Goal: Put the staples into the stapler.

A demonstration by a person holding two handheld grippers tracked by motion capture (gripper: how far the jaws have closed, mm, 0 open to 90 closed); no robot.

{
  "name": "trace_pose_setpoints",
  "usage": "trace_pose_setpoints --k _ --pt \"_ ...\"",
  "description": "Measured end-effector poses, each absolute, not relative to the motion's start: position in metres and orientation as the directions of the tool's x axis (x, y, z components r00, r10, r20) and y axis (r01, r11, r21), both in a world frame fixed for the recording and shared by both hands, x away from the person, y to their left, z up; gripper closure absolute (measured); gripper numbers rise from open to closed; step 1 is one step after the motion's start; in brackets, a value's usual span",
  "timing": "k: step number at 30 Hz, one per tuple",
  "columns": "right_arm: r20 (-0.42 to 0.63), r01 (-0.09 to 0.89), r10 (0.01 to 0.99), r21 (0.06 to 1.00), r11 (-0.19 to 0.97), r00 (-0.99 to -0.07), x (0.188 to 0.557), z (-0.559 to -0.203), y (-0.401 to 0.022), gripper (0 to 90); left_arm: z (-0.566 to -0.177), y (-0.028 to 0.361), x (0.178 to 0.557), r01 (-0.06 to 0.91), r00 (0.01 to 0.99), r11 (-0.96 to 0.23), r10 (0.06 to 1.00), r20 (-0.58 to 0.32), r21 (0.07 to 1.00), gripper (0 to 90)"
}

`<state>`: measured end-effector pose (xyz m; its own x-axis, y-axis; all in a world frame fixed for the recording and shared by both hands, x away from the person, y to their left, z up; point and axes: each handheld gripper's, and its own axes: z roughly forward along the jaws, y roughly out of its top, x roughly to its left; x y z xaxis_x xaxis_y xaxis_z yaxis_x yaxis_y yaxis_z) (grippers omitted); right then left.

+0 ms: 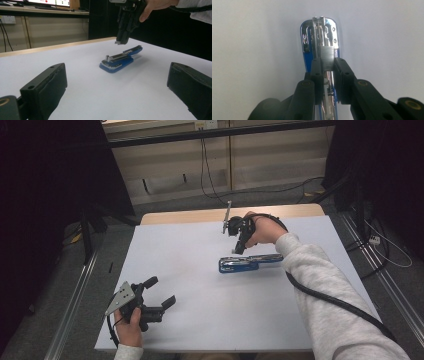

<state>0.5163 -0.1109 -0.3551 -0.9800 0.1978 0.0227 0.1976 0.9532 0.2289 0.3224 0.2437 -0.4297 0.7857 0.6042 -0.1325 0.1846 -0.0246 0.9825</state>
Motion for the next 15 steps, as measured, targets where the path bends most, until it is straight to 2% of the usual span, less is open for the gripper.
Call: trace_pose_setpoints --k 15 --pt "0.009 0.201 0.205 0.232 0.952 -0.979 0.516 -0.3503 -0.1151 78.6 -0.43 0.2434 0.3223 0.189 0.783 -0.028 0.607 -0.134 0.982 2.8"
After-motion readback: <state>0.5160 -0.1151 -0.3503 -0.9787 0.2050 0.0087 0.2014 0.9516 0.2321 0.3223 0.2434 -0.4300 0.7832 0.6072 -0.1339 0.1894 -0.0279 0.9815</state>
